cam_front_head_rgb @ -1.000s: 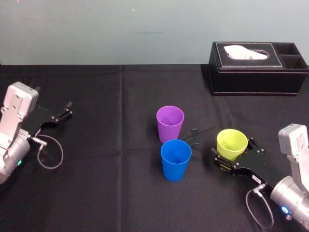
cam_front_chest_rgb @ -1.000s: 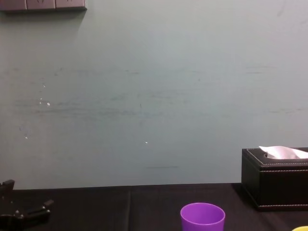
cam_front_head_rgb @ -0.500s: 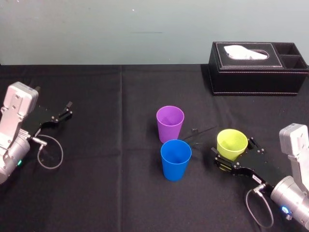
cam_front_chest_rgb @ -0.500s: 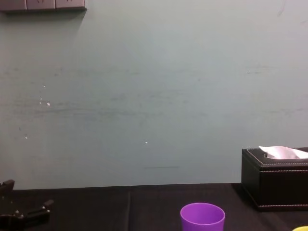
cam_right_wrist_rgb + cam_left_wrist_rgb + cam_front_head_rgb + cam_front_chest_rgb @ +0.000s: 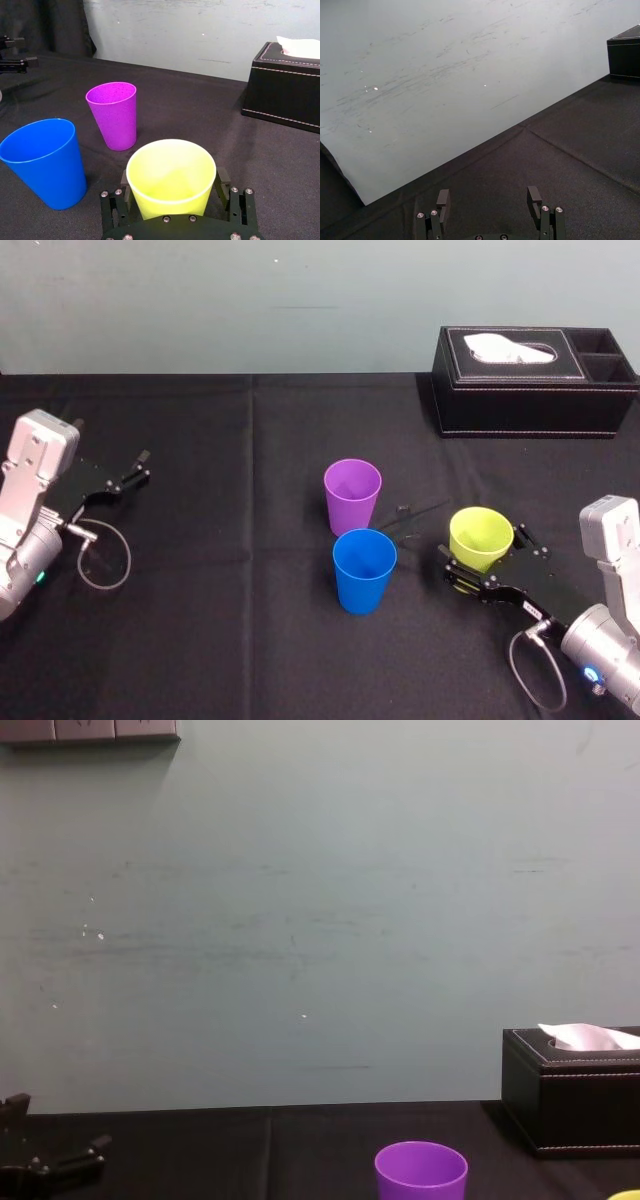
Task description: Stack the three plastic cups sequentially using one hand.
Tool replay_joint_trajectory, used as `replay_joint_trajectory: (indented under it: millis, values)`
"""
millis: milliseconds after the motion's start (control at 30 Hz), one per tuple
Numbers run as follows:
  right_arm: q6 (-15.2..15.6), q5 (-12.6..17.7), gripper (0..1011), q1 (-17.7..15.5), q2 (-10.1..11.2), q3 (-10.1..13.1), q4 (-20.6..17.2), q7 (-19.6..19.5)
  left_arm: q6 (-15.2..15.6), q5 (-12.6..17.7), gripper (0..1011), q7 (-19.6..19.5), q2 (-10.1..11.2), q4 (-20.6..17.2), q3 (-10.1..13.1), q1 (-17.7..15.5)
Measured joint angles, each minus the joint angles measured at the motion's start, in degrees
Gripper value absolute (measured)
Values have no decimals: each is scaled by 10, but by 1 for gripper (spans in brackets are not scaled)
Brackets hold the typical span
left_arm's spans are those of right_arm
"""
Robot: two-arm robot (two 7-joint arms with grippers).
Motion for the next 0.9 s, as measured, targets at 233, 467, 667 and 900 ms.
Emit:
replay_joint_trajectory:
  millis: [233,467,667,900]
  values:
    - [0,0,1003,0,0,0,0,0,0,0,1011,0,0,0,0,0]
    - [0,1,990,0,0,0,0,0,0,0,1011,0,0,0,0,0]
    - [0,1,885,0,0,0,0,0,0,0,1011,0,0,0,0,0]
    - [0,1,746,0,0,0,0,1,0,0,1011,0,0,0,0,0]
